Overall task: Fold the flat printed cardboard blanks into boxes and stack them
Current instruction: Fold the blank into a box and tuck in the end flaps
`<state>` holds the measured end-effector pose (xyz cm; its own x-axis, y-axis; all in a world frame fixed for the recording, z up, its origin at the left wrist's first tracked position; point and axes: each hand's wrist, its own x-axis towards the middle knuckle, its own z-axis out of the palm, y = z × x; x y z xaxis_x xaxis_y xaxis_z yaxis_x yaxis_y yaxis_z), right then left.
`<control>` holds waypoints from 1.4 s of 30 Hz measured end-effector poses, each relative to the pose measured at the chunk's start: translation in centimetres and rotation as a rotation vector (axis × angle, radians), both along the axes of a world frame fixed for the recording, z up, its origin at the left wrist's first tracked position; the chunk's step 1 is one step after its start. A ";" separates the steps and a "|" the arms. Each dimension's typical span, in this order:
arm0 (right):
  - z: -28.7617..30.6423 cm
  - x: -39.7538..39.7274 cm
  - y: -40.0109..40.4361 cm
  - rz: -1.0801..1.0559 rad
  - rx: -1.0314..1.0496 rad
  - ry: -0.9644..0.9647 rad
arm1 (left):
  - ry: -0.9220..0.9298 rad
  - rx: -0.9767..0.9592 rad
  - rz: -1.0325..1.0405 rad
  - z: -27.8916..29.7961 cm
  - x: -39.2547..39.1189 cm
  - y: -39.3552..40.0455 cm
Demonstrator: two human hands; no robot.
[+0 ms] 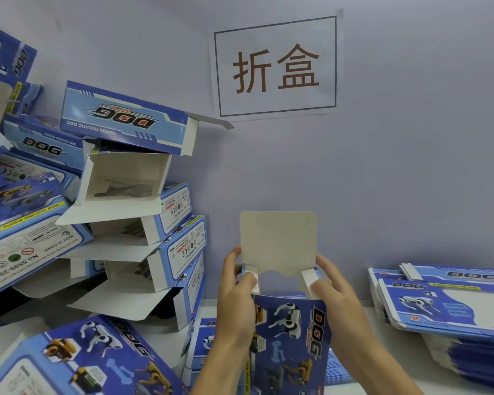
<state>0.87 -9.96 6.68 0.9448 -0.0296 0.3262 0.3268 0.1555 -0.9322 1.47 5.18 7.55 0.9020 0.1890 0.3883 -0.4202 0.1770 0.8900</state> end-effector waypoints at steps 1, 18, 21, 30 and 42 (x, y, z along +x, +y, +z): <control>0.0 0.1 0.0 -0.011 0.009 -0.001 | 0.000 0.009 -0.004 0.1 -0.1 0.0; -0.5 -1.2 -0.1 0.007 0.296 -0.089 | -0.098 -0.150 0.008 -0.3 -0.8 0.0; 0.1 -0.3 -0.5 0.068 0.211 -0.076 | -0.091 -0.080 -0.009 -0.4 -0.5 0.1; -1.1 -0.4 -0.4 0.102 0.121 -0.058 | -0.059 -0.010 -0.001 -0.4 -0.6 0.5; 0.4 -1.8 -1.4 0.256 -0.028 -0.073 | -0.098 -0.058 -0.065 0.2 -1.1 -0.2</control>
<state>-0.90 -11.32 7.12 0.8943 0.2177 0.3908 0.3462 0.2165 -0.9128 0.38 4.98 7.79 0.8711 0.1559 0.4657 -0.4910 0.2565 0.8326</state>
